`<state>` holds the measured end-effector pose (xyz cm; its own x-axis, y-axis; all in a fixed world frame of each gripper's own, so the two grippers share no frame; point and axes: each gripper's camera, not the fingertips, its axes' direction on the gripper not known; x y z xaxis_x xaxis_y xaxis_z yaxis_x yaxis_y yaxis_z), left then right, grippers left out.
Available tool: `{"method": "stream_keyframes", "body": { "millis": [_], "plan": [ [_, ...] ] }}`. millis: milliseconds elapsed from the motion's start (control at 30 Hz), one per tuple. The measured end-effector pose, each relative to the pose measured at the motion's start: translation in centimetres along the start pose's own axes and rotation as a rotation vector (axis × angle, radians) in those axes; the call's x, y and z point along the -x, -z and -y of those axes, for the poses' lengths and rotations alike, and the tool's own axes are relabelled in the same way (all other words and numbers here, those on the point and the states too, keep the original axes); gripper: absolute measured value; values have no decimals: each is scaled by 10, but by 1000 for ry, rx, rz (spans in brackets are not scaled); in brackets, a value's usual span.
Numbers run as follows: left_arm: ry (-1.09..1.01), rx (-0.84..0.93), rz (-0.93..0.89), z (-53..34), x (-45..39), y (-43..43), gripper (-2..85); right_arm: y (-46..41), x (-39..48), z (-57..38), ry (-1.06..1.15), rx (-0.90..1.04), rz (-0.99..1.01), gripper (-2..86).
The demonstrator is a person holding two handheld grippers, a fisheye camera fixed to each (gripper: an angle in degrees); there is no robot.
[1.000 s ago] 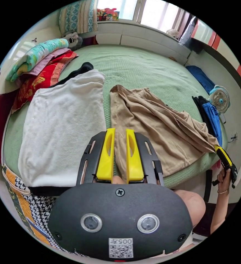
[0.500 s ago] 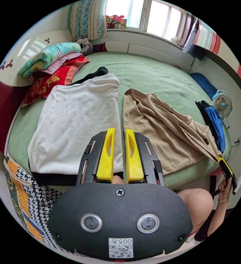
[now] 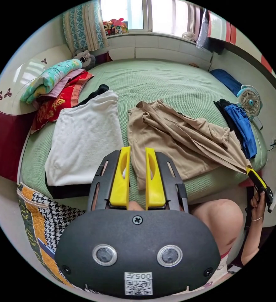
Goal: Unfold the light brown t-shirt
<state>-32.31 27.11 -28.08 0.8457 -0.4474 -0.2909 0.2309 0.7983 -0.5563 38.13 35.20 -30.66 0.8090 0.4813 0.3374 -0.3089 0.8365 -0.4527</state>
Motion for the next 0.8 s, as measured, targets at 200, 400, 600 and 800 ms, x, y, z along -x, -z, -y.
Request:
{"method": "stream_keyframes", "body": {
  "millis": [200, 400, 600, 800],
  "plan": [
    [-9, 36, -13, -1, -4, 3, 100, 9, -36, -6, -66, 1, -17, -16],
    [-9, 52, -82, 6, 0, -6, 113, 0, -51, -6, -75, 39, -39, -16],
    [-54, 45, -115, 41, -9, -13, 128, -13, -60, -5, -88, 75, -49, -16],
    [-124, 30, -85, 99, -24, -29, 136, -17, -66, -2, -66, 105, -61, -16]
  ]
}}
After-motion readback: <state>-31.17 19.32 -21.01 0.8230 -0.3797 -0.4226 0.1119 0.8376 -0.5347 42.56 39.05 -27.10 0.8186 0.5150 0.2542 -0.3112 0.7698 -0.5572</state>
